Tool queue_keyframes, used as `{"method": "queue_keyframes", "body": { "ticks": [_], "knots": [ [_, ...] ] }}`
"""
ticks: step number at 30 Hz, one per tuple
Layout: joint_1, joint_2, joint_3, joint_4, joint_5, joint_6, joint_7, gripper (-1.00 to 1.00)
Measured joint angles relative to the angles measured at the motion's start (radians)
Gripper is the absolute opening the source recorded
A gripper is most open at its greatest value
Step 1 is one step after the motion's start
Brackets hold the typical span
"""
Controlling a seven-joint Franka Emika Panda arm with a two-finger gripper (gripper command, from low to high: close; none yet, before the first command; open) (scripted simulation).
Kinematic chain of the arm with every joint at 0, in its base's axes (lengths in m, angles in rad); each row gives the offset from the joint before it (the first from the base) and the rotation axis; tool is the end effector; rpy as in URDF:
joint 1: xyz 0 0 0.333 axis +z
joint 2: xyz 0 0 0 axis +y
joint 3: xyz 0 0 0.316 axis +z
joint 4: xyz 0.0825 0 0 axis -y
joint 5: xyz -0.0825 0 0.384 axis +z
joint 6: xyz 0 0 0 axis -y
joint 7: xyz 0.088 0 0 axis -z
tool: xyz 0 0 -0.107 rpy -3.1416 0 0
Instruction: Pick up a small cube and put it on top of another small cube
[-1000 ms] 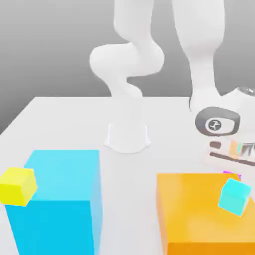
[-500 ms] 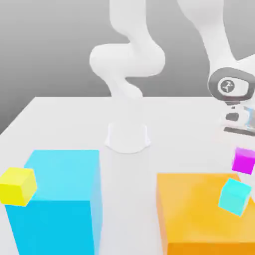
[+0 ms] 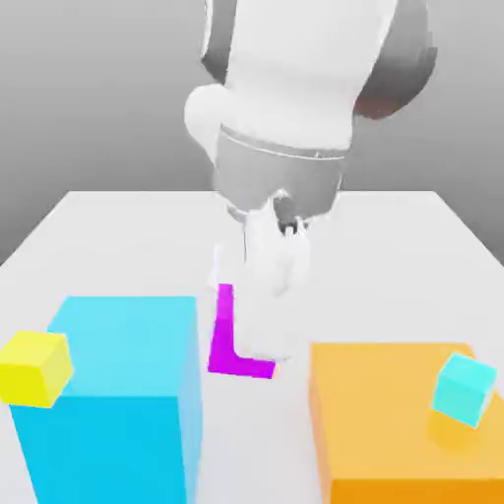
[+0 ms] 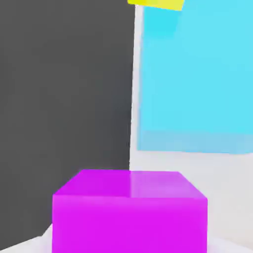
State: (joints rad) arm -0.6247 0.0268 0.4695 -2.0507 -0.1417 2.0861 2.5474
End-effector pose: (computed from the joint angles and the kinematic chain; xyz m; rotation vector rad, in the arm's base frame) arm 0.5477 -0.0940 0.4282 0.7807 -3.0076 0.1682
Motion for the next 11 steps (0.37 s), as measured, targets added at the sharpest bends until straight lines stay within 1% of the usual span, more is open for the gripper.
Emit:
{"method": "queue_keyframes", "body": {
  "ticks": [3, 4, 7, 8, 11],
  "knots": [
    [-0.134, -0.003, -0.057, 0.076, 0.089, -0.077, 0.065, -1.00],
    [-0.170, 0.008, -0.058, 0.073, 0.104, -0.070, 0.087, -1.00],
    [-0.149, 0.054, -0.043, 0.011, 0.097, 0.029, 0.120, -1.00],
    [-0.147, 0.064, -0.043, -0.004, 0.093, 0.053, 0.125, 1.00],
    [-0.147, 0.064, -0.043, -0.004, 0.093, 0.053, 0.125, 1.00]
  ]
}}
